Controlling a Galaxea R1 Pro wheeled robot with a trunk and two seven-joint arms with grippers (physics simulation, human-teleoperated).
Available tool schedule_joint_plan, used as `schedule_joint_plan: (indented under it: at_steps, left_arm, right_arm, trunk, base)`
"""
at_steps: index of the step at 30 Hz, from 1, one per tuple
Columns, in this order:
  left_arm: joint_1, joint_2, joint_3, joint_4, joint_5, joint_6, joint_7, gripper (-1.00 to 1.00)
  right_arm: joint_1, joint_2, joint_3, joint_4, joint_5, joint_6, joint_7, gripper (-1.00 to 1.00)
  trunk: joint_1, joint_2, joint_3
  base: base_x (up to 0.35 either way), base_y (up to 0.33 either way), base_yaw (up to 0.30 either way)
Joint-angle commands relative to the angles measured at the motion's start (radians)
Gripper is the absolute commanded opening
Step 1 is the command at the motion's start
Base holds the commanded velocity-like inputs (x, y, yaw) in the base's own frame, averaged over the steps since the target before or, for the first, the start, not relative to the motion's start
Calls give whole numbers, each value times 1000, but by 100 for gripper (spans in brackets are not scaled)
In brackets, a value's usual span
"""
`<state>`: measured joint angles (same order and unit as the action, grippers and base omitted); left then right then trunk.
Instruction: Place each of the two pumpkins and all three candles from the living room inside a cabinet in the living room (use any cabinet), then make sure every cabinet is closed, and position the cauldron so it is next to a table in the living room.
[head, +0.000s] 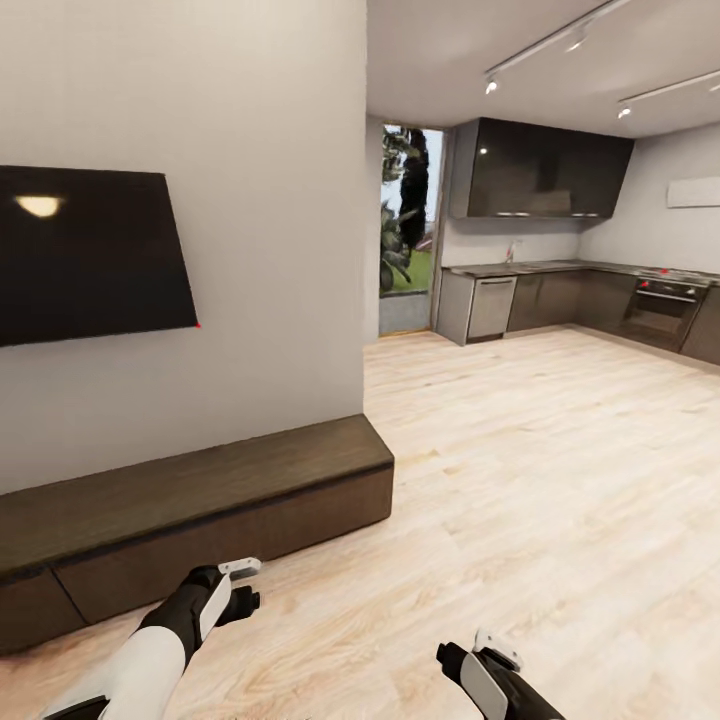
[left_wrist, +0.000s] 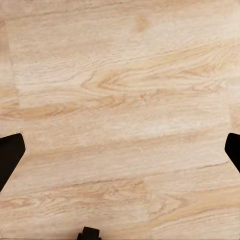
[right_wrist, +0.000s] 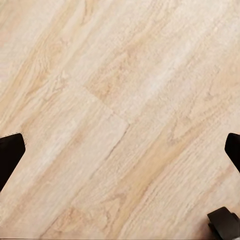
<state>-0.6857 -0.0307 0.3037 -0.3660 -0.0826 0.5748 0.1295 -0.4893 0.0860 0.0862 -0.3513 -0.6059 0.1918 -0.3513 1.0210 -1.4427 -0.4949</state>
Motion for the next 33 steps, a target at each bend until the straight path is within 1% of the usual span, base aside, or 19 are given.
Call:
schedule_joint_plan:
  at_steps: [1, 33]
  left_arm:
    - [0, 0, 0, 0, 0, -1, 0, 100]
    - [0, -2, 2, 2, 0, -3, 1, 100]
  right_arm:
    - [0, 0, 1, 0, 0, 0, 1, 100]
    - [0, 8, 1, 0, 3, 0, 1, 100]
  trunk:
    - [0, 0, -1]
    - [0, 0, -22]
  base:
    - [0, 0, 277]
    - [0, 0, 277]
